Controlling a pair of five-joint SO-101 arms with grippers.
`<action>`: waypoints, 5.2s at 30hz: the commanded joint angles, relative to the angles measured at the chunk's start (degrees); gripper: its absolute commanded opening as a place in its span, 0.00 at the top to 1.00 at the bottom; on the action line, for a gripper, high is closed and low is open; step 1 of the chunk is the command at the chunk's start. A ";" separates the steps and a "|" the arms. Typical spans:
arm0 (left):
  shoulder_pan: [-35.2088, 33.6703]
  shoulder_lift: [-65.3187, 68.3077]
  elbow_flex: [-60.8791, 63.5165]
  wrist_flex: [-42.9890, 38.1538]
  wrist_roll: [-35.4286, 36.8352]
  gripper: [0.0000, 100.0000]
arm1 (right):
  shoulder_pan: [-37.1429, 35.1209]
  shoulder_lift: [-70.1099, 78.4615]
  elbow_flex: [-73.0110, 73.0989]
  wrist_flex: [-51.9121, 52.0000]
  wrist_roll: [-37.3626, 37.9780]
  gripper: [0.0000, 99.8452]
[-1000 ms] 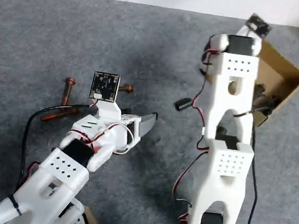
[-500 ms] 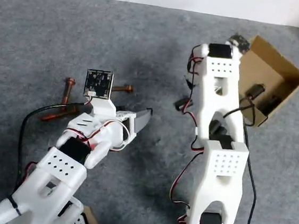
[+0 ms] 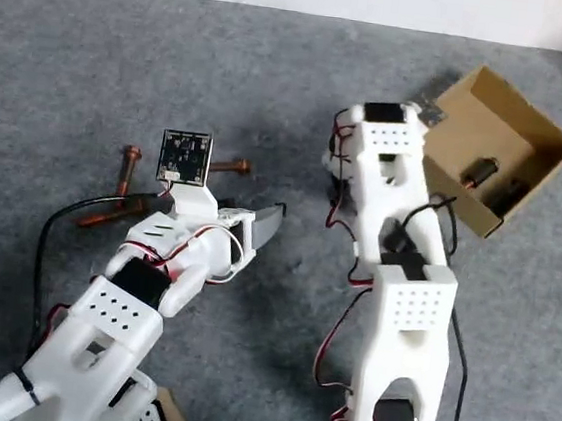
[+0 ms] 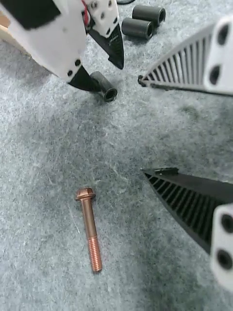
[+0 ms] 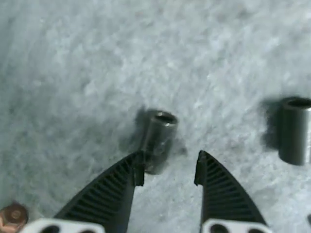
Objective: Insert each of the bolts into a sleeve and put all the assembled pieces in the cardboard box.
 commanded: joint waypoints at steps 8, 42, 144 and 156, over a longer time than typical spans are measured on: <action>-0.57 -0.75 -0.75 -1.23 0.18 0.75 | -0.31 4.44 -0.66 -2.68 -1.14 0.84; -14.99 -0.22 -20.00 26.90 -8.53 0.75 | 1.10 3.82 -6.37 16.40 12.04 1.00; -10.33 91.03 -98.68 55.91 -100.13 0.79 | 12.97 -4.88 -5.93 16.40 38.33 1.00; -10.86 90.33 -94.11 50.81 -99.87 0.79 | 12.97 -4.88 -5.93 16.40 38.33 1.00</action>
